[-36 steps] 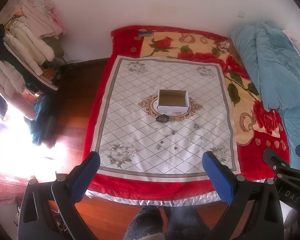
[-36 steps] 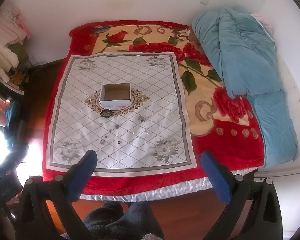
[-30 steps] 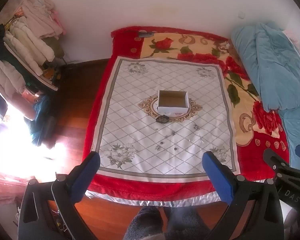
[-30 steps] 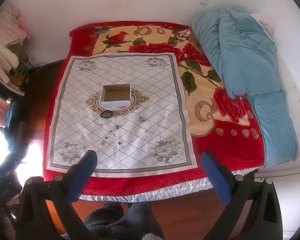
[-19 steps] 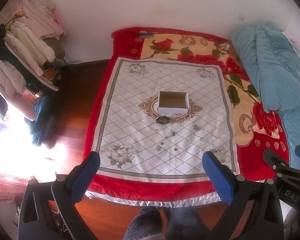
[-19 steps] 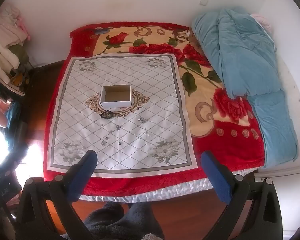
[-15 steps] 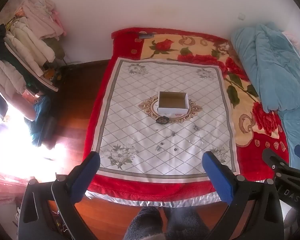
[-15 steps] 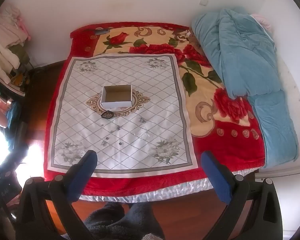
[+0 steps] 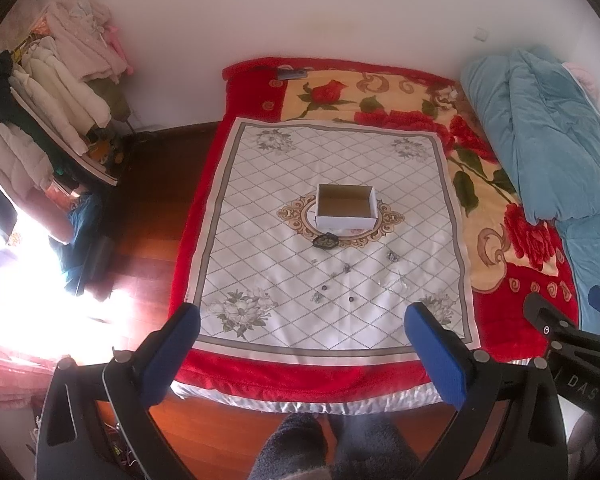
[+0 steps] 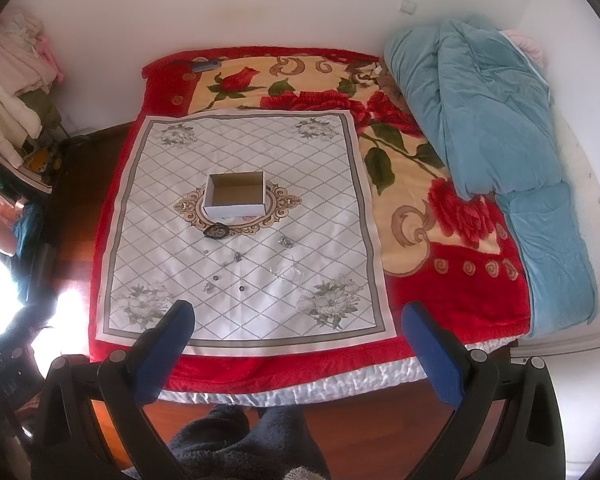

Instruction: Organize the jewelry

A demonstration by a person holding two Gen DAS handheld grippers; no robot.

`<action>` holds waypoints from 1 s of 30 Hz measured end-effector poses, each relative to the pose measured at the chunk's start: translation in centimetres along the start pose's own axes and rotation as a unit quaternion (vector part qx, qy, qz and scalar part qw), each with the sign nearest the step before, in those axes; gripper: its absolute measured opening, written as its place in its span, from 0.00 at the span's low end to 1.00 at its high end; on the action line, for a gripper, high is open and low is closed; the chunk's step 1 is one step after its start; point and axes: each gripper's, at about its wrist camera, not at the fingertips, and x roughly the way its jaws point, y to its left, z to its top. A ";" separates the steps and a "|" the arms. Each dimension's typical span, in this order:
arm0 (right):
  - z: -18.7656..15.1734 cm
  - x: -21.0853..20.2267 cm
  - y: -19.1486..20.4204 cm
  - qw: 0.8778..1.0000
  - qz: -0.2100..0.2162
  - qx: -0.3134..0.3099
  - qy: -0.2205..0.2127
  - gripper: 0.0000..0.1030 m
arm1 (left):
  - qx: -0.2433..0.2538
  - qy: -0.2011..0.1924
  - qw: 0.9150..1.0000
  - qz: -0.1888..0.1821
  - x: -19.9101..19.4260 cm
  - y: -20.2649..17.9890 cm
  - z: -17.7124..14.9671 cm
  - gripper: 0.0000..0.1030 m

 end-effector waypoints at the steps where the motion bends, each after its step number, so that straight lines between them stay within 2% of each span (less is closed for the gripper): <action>1: 0.0 -0.1 -0.1 1.000 0.002 0.002 0.000 1.00 | 0.000 -0.001 1.000 0.001 0.1 0.1 -0.1 1.00; 9: -0.1 -0.4 -0.2 1.000 0.000 0.001 -0.002 1.00 | 0.000 -0.003 1.000 -0.002 -0.7 -0.5 1.9 1.00; 30: -0.1 -1.2 -0.4 1.000 0.001 0.001 -0.006 1.00 | 0.000 -0.007 1.000 -0.002 -1.6 -0.4 1.3 1.00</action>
